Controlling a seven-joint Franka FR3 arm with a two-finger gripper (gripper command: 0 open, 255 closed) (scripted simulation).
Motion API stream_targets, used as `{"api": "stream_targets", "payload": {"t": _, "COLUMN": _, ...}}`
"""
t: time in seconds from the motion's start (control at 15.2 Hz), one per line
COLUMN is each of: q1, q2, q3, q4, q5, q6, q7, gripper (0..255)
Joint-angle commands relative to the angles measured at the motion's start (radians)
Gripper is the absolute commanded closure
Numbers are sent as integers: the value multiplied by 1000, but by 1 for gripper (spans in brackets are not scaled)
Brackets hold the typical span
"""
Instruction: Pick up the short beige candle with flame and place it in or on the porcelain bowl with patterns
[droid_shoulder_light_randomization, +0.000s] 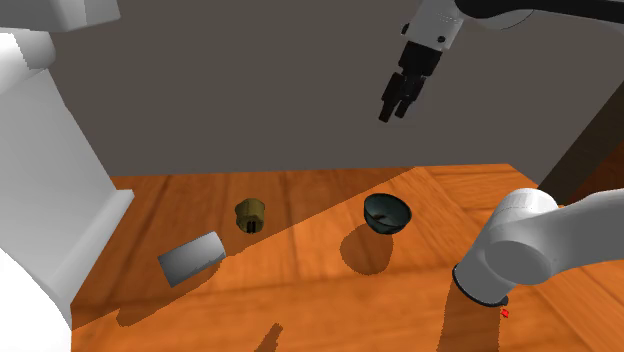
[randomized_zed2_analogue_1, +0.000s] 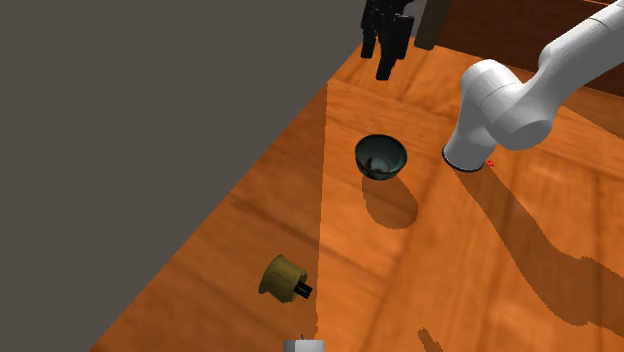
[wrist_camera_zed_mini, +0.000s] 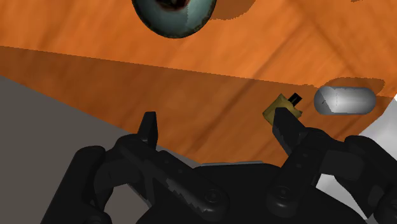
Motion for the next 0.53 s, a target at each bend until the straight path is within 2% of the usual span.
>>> {"api": "stream_targets", "payload": {"t": 0.0, "q1": 0, "q2": 0, "q3": 0, "q4": 0, "q5": 0, "q6": 0, "q7": 0, "gripper": 0}}
{"api": "stream_targets", "payload": {"t": 0.46, "q1": 14, "q2": 95, "q3": 179, "q4": -46, "q5": 47, "q6": 127, "q7": 222, "gripper": 0}}
